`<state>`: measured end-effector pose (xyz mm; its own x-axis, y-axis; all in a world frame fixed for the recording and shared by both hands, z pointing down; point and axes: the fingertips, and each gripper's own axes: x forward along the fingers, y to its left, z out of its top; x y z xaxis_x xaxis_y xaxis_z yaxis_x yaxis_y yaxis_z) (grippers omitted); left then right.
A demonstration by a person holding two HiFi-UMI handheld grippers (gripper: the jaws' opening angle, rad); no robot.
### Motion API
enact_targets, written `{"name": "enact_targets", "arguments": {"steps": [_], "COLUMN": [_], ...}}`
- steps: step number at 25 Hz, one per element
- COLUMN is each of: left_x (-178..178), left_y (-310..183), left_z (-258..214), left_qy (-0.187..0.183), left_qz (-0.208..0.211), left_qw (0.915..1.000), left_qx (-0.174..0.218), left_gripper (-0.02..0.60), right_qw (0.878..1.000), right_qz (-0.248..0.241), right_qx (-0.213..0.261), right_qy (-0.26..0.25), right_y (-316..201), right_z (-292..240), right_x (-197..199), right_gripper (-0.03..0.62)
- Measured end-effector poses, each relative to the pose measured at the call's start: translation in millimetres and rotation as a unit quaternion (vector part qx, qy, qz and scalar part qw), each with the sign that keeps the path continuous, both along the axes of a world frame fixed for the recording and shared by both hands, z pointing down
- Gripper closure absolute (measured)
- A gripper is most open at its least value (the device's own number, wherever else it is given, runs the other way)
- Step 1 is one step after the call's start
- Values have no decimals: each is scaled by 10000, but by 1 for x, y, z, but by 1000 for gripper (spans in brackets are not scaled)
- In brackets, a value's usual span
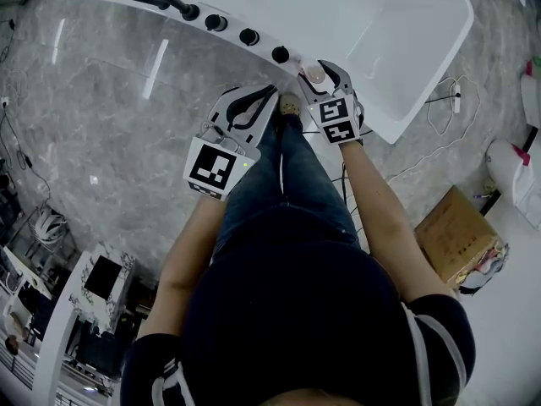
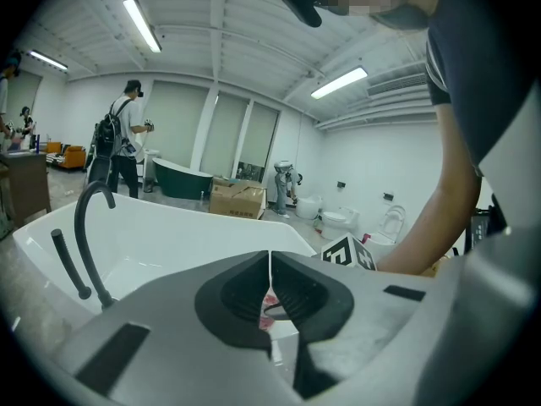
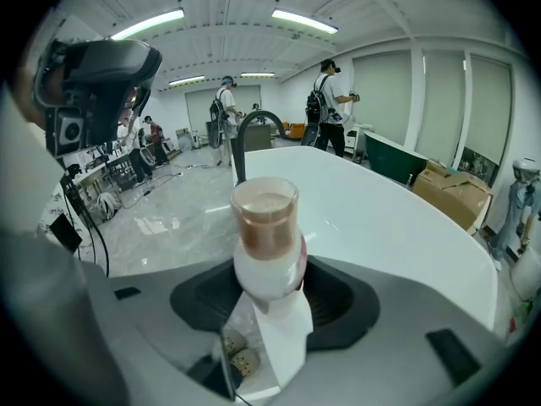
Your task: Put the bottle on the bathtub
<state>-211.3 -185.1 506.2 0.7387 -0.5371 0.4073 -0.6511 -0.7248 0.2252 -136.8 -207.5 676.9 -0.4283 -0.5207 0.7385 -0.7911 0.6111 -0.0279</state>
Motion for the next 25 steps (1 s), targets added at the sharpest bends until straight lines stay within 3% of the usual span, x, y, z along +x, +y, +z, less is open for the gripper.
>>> {"name": "enact_targets", "arguments": {"steps": [4, 7, 10, 18, 19, 20, 21, 25], "left_x": [4, 6, 7, 15, 17, 21, 26, 44], "left_y": [3, 9, 14, 19, 19, 17, 11, -6], "left_z": [-2, -3, -9, -38, -45, -53, -61, -89], "left_qy": [23, -4, 4, 161, 209, 258, 312, 526], "left_qz": [34, 94, 148, 172, 157, 174, 225, 329], "left_qw": [10000, 10000, 9999, 9995, 9994, 9991, 9983, 9947], "left_qx": [42, 22, 53, 194, 221, 301, 440, 822], "left_gripper": [551, 551, 551, 551, 551, 551, 551, 551], "right_qw": [9996, 9984, 9984, 9904, 9883, 9857, 9822, 9698], "right_qz": [-5, -31, 35, 1168, 1295, 1423, 1533, 1662], "right_qx": [-187, -455, -464, -37, 61, 229, 456, 1197], "right_qy": [-188, -349, -323, -744, -801, -875, -985, -1323], "right_y": [1, 9, 24, 52, 56, 54, 47, 30], "right_z": [3, 5, -3, -77, -91, -108, -126, -198], "right_x": [-2, -3, 2, 39, 43, 48, 53, 64], "right_gripper": [362, 303, 293, 299, 347, 452, 506, 560]}}
